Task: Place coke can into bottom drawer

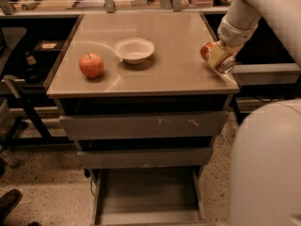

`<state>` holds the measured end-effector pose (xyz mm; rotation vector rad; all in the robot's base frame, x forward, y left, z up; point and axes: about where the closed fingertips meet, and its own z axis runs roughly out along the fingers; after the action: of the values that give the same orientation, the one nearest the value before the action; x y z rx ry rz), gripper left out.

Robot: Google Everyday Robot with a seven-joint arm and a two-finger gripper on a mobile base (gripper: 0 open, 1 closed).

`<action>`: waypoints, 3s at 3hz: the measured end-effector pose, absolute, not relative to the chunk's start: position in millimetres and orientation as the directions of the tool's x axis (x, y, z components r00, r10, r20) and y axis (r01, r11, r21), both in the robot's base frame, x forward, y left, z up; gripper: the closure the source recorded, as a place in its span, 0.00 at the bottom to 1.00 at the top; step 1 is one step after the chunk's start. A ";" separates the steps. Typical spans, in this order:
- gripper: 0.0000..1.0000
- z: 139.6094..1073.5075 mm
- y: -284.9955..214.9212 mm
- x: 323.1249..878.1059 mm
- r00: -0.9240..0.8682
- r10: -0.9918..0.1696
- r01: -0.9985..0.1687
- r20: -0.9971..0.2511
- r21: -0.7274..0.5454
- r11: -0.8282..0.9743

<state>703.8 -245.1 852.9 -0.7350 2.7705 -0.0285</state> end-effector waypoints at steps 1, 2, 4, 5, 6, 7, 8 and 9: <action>1.00 856.7 -257.7 659.2 -0.856 -0.463 -0.454 -0.232 -0.094 0.886; 1.00 839.5 -256.1 646.5 -0.862 -0.471 -0.464 -0.189 -0.081 0.882; 1.00 849.1 -252.7 637.7 -0.856 -0.474 -0.469 -0.205 -0.076 0.880; 1.00 862.7 -251.8 612.2 -0.861 -0.459 -0.456 -0.220 -0.068 0.888; 1.00 869.2 -256.2 568.0 -0.882 -0.419 -0.418 -0.216 -0.051 0.907; 1.00 860.4 -254.8 512.1 -0.901 -0.391 -0.399 -0.185 0.005 0.917; 1.00 860.5 -254.7 512.2 -0.901 -0.391 -0.399 -0.186 0.005 0.917; 1.00 844.2 -254.2 497.6 -0.914 -0.372 -0.381 -0.164 0.021 0.925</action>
Offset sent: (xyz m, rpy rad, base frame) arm -0.0361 -0.0109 0.0049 -0.0141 0.0135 -0.0309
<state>497.6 -254.2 844.2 -0.5762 2.9271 0.0780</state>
